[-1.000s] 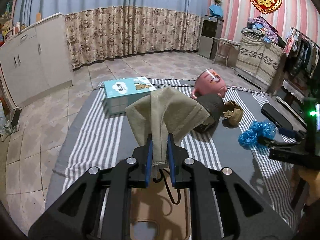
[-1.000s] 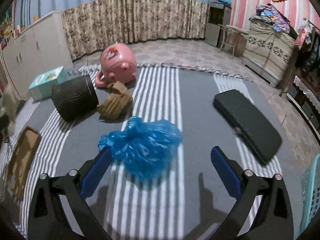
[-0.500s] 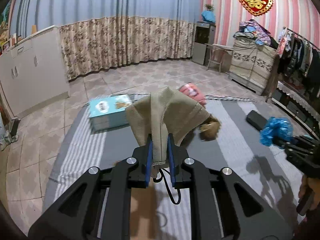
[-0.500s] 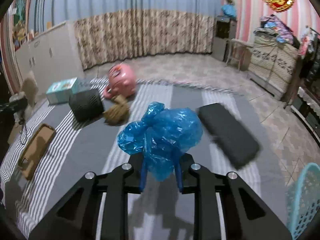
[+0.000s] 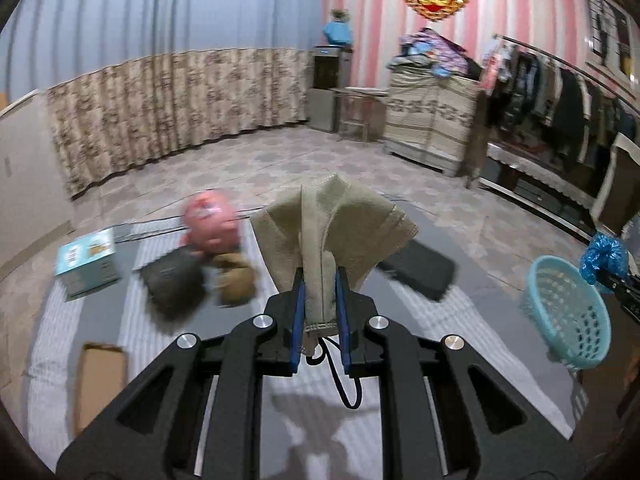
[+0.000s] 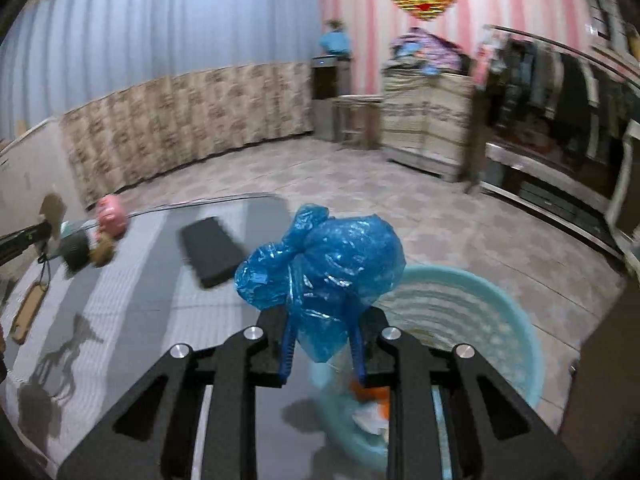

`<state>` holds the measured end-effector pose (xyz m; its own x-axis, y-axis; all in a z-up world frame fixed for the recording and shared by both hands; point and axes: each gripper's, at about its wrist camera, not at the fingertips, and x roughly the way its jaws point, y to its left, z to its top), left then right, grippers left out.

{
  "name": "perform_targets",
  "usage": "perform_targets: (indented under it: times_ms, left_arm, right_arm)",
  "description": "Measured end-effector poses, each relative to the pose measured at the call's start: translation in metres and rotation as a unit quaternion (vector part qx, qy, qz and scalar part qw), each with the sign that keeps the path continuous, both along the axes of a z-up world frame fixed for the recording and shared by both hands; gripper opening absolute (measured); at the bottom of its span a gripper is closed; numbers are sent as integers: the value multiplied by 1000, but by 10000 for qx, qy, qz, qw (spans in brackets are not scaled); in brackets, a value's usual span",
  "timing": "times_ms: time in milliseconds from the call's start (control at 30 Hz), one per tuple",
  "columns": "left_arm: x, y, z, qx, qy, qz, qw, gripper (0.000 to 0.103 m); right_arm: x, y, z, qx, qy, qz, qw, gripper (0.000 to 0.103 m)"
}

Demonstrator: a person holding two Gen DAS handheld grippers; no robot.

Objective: Collect trash
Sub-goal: 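Carry both bags over the blue basket with both tools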

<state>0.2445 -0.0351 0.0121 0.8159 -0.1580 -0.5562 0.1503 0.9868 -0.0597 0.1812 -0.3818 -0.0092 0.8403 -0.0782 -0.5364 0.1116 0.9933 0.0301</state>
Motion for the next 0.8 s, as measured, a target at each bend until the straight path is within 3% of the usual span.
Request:
perform_targets:
  times_ms: [167, 433, 800]
  left_arm:
    - [1, -62, 0, 49, 19, -432, 9991, 13]
    - [0, -146, 0, 89, 38, -1070, 9942, 13]
    - [5, -247, -37, 142, 385, -1931, 9803, 13]
  right_arm:
    - [-7, -49, -6, 224, -115, -538, 9982, 23]
    - [-5, -80, -16, 240, -80, -717, 9971, 23]
    - [-2, -112, -38, 597, 143, -914, 9939, 23]
